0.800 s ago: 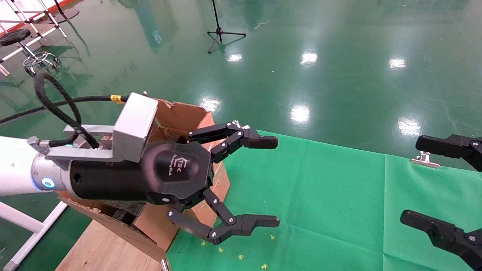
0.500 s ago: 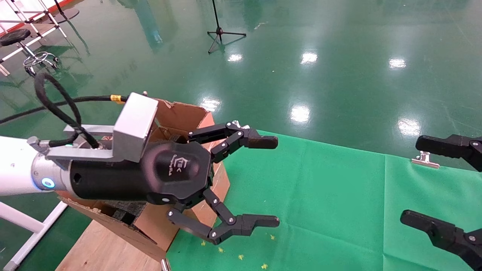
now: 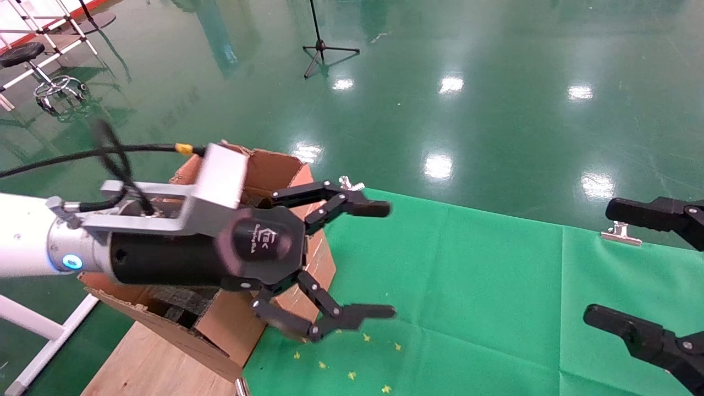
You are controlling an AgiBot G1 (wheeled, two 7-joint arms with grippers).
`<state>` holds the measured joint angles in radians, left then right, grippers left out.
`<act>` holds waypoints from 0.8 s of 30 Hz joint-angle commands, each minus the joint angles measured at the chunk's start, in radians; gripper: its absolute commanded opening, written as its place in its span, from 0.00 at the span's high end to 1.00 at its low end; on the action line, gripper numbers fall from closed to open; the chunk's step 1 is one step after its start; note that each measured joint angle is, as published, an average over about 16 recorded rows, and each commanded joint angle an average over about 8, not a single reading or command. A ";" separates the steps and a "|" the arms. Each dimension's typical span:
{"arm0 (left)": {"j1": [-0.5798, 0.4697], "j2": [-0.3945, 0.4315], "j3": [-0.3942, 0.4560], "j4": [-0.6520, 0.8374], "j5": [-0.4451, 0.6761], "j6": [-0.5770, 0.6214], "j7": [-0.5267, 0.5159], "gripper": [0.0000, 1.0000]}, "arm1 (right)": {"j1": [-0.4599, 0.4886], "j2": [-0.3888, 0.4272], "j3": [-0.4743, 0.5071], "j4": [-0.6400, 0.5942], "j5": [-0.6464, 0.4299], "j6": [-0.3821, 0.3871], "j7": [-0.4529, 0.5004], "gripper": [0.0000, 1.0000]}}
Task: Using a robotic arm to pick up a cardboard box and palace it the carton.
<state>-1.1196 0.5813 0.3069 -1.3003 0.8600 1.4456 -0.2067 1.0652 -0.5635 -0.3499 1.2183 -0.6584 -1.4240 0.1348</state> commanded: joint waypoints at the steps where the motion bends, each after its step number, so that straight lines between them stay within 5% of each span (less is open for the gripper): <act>1: -0.016 -0.014 0.010 -0.010 0.050 -0.017 -0.003 0.00 | 0.000 0.000 0.000 0.000 0.000 0.000 0.000 1.00; 15: -0.085 -0.028 0.058 -0.020 0.235 -0.104 -0.074 0.00 | 0.000 0.000 0.000 0.000 0.000 0.000 0.000 1.00; 24: -0.205 -0.023 0.147 -0.037 0.560 -0.196 -0.270 0.00 | 0.000 0.000 0.000 0.000 0.000 0.000 0.000 1.00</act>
<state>-1.3310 0.5576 0.4532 -1.3377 1.4183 1.2715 -0.4969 1.0650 -0.5632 -0.3498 1.2180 -0.6583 -1.4236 0.1347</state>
